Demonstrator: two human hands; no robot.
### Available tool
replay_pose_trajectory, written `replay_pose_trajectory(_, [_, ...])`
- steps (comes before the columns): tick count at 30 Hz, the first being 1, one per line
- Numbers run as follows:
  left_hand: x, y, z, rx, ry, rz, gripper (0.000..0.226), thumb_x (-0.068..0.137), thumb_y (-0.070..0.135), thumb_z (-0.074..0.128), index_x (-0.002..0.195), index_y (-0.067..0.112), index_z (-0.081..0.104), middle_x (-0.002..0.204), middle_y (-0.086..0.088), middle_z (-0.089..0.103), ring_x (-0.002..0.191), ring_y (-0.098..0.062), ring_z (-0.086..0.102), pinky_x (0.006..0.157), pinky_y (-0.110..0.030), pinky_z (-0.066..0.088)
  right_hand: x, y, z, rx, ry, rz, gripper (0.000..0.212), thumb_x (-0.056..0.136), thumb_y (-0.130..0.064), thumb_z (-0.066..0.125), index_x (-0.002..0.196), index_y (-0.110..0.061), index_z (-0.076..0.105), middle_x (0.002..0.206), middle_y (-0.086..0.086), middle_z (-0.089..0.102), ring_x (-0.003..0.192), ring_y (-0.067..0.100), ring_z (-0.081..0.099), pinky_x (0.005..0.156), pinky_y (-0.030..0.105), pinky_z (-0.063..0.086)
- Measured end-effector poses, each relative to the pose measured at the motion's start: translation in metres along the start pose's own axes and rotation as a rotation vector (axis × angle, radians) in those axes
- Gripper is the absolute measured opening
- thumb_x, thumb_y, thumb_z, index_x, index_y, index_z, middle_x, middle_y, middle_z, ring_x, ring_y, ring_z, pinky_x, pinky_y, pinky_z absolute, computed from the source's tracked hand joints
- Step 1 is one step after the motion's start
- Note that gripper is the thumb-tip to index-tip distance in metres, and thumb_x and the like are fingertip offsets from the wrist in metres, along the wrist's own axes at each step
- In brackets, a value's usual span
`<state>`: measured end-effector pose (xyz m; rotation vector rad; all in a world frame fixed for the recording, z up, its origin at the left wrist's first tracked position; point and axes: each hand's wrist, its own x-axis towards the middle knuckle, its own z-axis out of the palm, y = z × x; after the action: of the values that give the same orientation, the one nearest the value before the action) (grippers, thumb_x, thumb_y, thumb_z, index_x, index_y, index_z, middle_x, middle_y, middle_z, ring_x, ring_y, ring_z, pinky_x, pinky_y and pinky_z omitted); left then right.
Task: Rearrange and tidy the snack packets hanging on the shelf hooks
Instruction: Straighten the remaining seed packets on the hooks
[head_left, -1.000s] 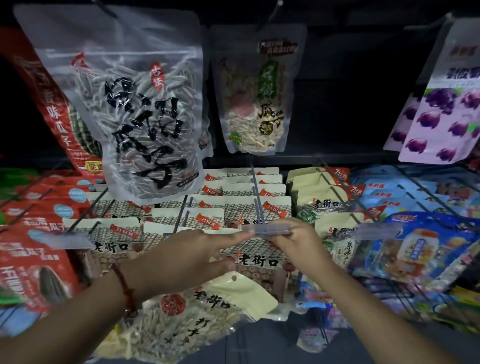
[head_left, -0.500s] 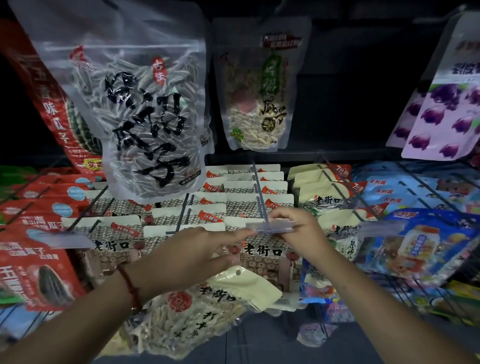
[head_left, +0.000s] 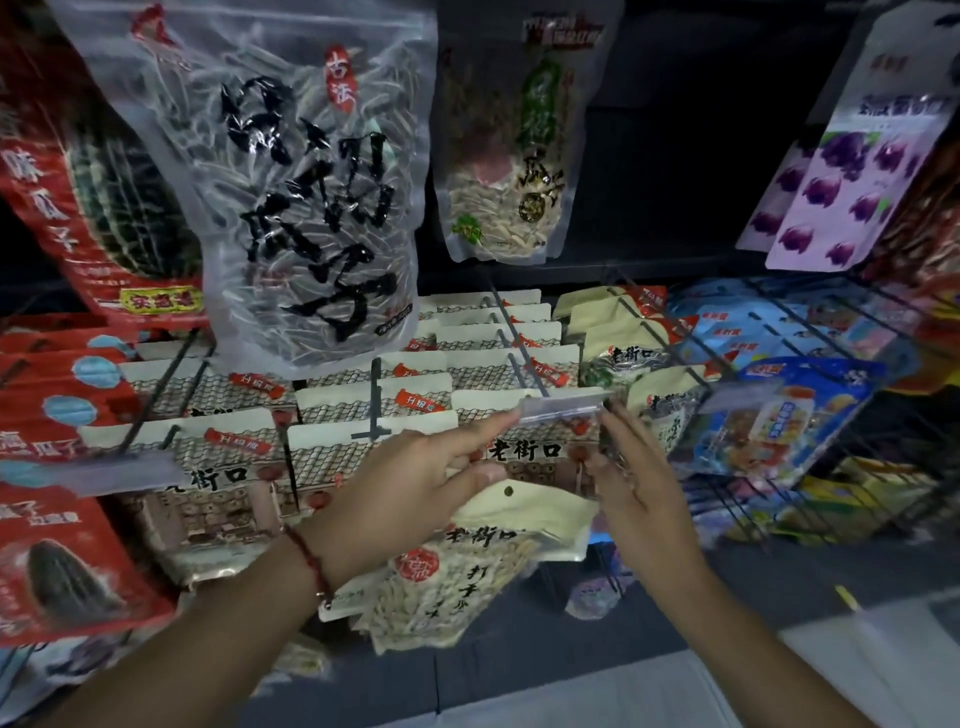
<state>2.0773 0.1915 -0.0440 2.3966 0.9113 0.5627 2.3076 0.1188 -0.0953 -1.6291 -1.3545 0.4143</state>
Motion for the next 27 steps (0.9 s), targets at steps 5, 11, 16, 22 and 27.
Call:
replay_pose_trajectory(5, [0.002,-0.007,0.003,-0.094,0.033,0.06,0.054,0.093,0.048,0.054,0.139,0.063,0.031,0.095,0.038,0.037,0.036,-0.009,0.047,0.039,-0.011,0.03,-0.048,-0.02,0.01,0.04,-0.218,0.043,0.056,0.087,-0.063,0.055,0.139,-0.045,0.045,0.138,-0.033,0.046,0.129,-0.011,0.04,0.1,0.018,0.041])
replay_pose_trajectory(11, [-0.003,-0.016,0.013,-0.149,-0.008,0.156,0.059,0.091,0.055,0.051,0.141,0.066,0.022,0.052,0.0,0.049,0.039,-0.013,0.041,0.04,-0.025,0.037,-0.052,-0.031,0.018,-0.155,-0.123,0.018,0.005,0.095,-0.036,0.06,0.09,-0.035,0.058,0.087,-0.012,0.056,0.08,0.003,0.056,0.063,0.018,0.041])
replay_pose_trajectory(16, [-0.01,-0.007,0.015,-0.078,-0.085,0.207,0.039,0.086,0.064,0.048,0.12,0.05,0.06,0.089,0.021,0.07,0.054,0.005,0.06,0.053,-0.012,0.051,-0.062,-0.035,0.001,-0.237,-0.132,0.01,0.009,0.096,-0.033,0.058,0.088,-0.032,0.053,0.084,-0.011,0.054,0.076,0.003,0.055,0.061,0.019,0.041])
replay_pose_trajectory(22, [-0.017,0.009,0.049,0.198,-0.249,0.241,0.023,0.094,0.053,0.051,0.1,0.036,0.064,0.08,0.019,0.062,0.066,0.005,0.056,0.054,-0.007,0.036,-0.083,-0.007,-0.022,-0.374,-0.201,-0.047,0.014,0.094,-0.034,0.057,0.096,-0.021,0.062,0.09,-0.007,0.059,0.08,0.007,0.053,0.067,0.022,0.041])
replay_pose_trajectory(27, [-0.026,0.016,0.1,0.231,-0.27,0.138,0.022,0.099,0.051,0.046,0.103,0.033,0.06,0.08,0.013,0.065,0.059,0.004,0.05,0.049,-0.01,0.028,-0.094,0.036,-0.046,-0.37,-0.271,-0.07,0.005,0.095,-0.026,0.059,0.095,-0.022,0.062,0.08,-0.024,0.048,0.081,-0.009,0.049,0.064,0.009,0.034])
